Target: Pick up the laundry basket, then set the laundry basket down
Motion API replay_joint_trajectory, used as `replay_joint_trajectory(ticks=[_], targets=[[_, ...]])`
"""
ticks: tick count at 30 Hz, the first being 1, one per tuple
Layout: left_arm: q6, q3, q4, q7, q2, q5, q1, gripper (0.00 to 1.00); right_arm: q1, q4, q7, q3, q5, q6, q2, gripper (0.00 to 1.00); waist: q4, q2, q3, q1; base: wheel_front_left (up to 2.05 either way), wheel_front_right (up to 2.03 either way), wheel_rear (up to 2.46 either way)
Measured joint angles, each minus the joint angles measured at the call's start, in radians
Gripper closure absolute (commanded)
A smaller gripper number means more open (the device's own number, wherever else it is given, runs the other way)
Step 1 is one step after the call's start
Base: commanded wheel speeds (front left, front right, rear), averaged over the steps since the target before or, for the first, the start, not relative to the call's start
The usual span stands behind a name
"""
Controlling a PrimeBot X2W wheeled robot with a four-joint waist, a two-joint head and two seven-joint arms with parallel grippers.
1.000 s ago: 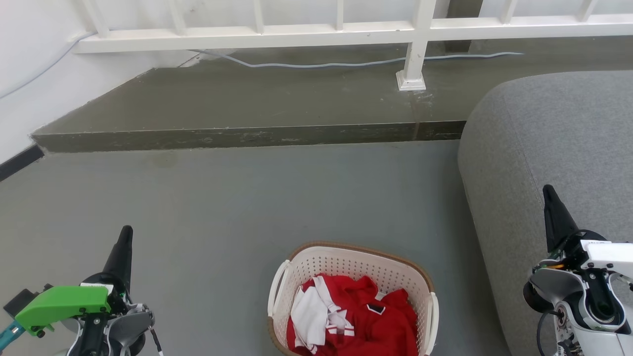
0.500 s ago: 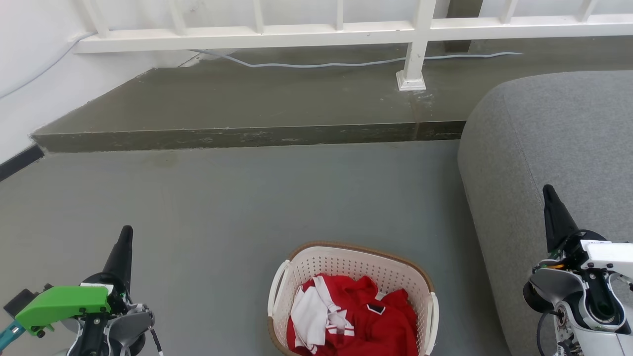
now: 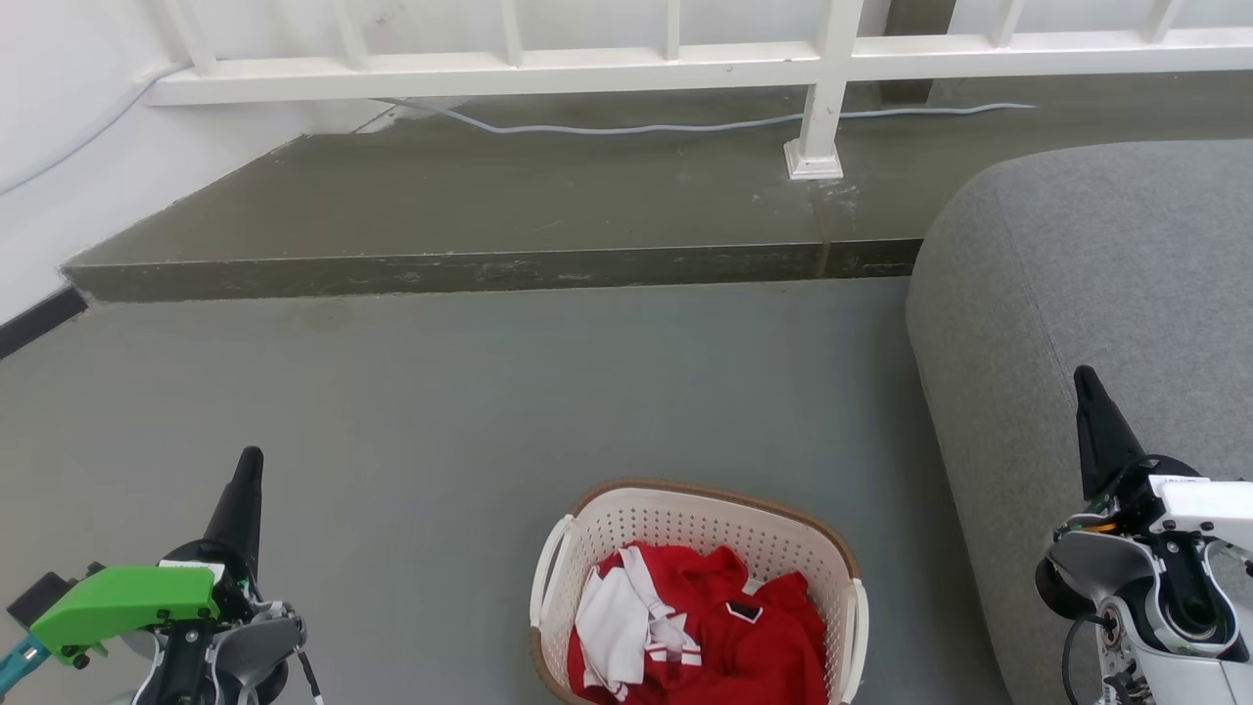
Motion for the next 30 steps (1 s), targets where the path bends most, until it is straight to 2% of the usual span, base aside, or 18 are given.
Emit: replay_joint_trajectory(ticks=[30], targets=[[0.000,0.001,0.000,0.000,-0.001,0.000,0.000,1.00,0.000,0.000,0.001,-0.001,0.000,0.000,0.001,1.00,0.000,0.0000,0.000,0.0000,0.00,0.00,0.00]])
